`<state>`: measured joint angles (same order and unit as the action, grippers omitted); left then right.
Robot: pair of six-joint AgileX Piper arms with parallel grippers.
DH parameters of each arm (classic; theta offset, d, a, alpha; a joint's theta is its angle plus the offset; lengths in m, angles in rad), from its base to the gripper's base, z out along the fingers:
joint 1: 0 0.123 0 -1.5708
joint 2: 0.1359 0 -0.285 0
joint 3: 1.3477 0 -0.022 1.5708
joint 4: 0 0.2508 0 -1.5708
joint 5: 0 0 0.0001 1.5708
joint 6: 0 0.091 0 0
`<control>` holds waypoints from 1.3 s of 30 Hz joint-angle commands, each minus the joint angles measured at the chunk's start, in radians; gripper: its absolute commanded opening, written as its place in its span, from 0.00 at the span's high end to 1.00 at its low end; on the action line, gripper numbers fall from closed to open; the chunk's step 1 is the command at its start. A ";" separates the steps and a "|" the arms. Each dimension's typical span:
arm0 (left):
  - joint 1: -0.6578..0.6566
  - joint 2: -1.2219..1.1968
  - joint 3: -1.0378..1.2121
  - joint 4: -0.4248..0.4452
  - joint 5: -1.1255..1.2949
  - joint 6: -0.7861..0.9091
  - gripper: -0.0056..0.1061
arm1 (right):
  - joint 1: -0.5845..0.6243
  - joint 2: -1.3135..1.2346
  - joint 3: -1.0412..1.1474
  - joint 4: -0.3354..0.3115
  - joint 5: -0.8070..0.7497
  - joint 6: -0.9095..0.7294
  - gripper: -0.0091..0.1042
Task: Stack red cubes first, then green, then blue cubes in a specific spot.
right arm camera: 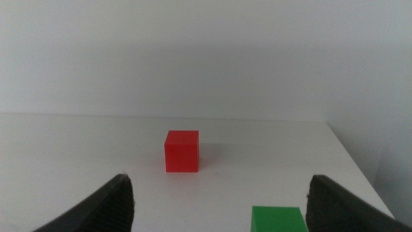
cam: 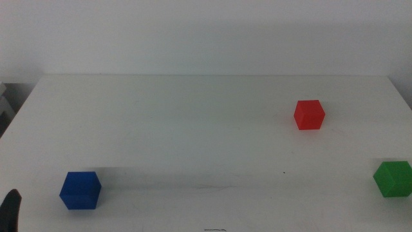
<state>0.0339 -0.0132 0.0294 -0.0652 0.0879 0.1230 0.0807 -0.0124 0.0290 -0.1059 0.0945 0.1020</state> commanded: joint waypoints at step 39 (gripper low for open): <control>-0.001 -0.021 -0.003 -0.008 -0.088 -0.009 0.13 | -0.007 1.122 -1.057 0.068 0.679 0.011 0.09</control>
<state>0.0339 -0.0132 0.0294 -0.0652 0.0879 0.1230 0.0807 1.0904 -0.9876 -0.0325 0.8058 0.1147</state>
